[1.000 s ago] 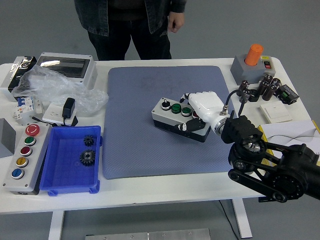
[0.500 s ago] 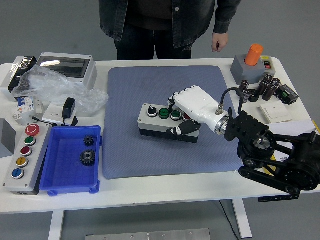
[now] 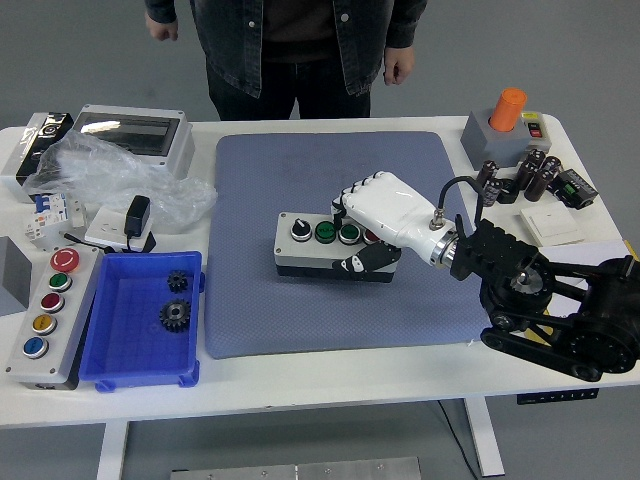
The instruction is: Pick up the button,place it on the desk,press the button,press the button
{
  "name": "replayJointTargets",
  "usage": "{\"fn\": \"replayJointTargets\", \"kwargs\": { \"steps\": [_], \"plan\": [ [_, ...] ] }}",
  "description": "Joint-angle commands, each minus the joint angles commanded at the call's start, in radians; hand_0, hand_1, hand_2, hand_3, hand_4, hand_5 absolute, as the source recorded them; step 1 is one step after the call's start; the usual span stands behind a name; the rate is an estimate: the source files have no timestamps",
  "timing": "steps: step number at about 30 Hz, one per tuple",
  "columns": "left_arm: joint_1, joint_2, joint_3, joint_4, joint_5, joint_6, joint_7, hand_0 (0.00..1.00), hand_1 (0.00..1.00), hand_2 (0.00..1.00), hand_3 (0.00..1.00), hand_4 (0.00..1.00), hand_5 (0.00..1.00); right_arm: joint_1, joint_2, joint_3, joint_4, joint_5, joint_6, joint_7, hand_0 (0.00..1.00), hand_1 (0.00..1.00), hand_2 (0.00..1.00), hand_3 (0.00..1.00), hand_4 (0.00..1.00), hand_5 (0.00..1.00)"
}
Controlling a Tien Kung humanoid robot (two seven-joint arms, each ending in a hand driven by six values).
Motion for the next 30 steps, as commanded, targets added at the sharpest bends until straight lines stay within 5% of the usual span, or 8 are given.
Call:
{"fn": "replayJointTargets", "kwargs": {
  "steps": [30],
  "plan": [
    [-0.007, 0.001, 0.004, -0.001, 0.000, 0.006, -0.005, 0.696, 0.735, 0.672, 0.694, 0.713, 0.442, 0.036, 0.027, -0.083, -0.111, -0.056, -0.010, 0.045, 0.533, 0.629, 0.593, 0.402, 0.542, 0.049]
  ]
}}
